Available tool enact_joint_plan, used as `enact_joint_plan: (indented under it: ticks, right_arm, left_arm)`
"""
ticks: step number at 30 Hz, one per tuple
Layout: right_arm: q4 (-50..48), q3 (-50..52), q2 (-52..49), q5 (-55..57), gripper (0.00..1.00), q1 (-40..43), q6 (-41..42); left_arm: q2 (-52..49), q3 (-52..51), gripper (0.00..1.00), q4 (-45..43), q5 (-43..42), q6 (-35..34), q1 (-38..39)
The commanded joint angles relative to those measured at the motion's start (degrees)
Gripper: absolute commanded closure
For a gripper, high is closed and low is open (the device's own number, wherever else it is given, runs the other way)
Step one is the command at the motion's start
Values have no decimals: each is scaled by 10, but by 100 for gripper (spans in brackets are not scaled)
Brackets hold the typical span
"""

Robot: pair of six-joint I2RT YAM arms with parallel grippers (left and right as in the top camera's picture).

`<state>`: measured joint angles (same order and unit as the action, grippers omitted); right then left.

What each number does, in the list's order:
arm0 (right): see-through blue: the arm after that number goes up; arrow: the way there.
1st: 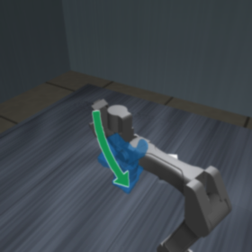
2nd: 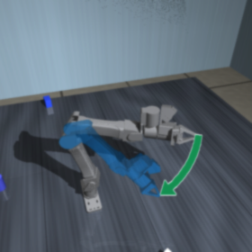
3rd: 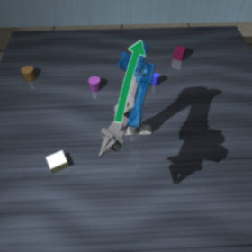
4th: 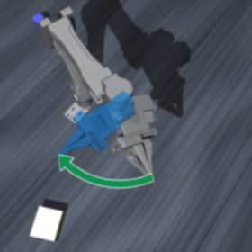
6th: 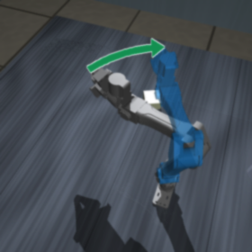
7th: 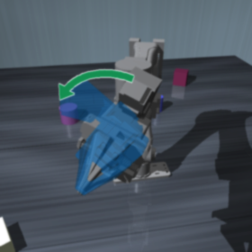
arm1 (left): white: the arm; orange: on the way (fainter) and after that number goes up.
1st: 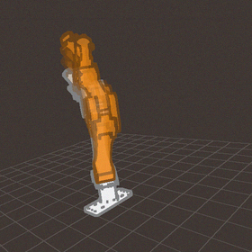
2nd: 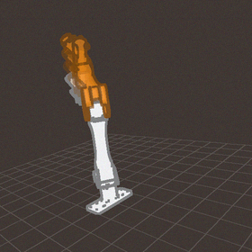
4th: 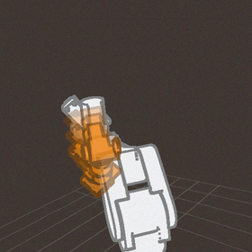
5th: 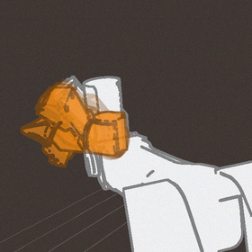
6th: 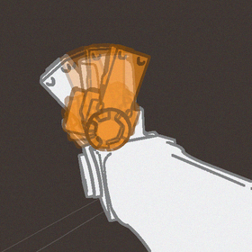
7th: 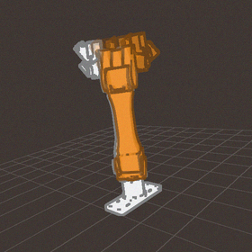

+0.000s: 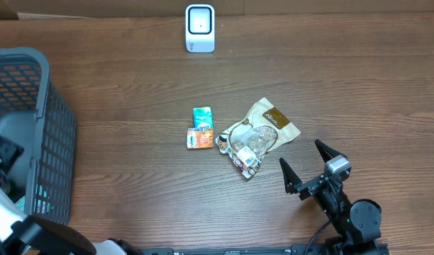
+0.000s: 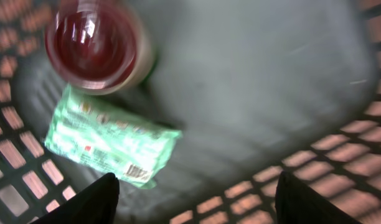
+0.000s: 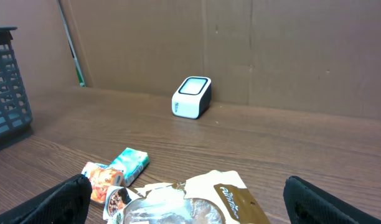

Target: Scan the item barcode

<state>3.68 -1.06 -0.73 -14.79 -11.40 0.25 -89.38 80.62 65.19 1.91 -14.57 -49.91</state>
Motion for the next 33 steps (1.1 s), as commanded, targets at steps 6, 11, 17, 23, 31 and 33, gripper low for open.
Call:
enact_joint_plan:
  ticks: [6,11,17,23,31,33]
  right_arm:
    - [-3,6,6,1,0,-2,2]
    - [-3,6,6,1,0,-2,2]
    - [-3,6,6,1,0,-2,2]
    - [-3,6,6,1,0,-2,2]
    - [-3,6,6,1,0,-2,2]
    - [-3,6,6,1,0,-2,2]
  left_arm:
    - [-22,-121,37,-65,62,9,-45]
    - [-22,-167,39,-108,92,9,-43]
    - [-22,-219,39,-172,99,9,-43]
    - [-23,-259,37,-236,90,13,-35]
    - [-75,-270,50,-249,90,28,-8]
    - [-85,-269,91,-246,92,28,-6]
